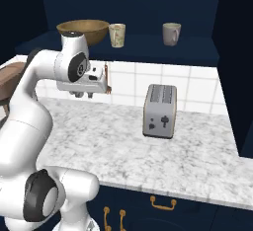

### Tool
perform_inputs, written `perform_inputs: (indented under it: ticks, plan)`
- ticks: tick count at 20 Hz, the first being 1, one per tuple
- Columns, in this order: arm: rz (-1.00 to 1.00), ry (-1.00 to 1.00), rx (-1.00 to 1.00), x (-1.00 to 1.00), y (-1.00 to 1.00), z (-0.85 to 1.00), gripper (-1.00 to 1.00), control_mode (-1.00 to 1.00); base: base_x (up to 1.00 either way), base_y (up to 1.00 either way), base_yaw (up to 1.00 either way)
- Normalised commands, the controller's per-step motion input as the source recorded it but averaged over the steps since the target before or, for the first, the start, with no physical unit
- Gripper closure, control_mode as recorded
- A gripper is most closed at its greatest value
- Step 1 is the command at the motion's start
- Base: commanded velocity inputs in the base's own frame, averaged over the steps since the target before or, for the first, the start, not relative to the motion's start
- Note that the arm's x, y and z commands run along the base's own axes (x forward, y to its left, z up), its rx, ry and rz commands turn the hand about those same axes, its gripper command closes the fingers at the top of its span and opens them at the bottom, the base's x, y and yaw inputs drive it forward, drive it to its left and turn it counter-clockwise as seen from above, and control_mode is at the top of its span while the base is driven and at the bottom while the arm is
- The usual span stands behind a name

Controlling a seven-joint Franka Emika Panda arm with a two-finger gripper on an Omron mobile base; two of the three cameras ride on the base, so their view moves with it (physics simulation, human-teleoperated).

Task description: Gather all objects into one cabinet and sort the glasses and bowls to opposite sides.

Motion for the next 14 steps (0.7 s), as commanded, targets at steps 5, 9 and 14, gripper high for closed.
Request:
perform_inputs:
  ticks: [5, 9, 14]
  plan:
    - [0.0, -0.03, 0.01, -0.19, 0.0, -0.05, -1.0, -1.0, 0.0, 0.0, 0.0]
    - [0.0, -0.29, -0.01, -0.83, 0.0, 0.2, -1.0, -1.0, 0.0, 0.0, 0.0]
    - [0.0, -0.31, -0.02, -0.8, 0.0, 0.44, -1.0, -1.0, 0.0, 0.0, 0.0]
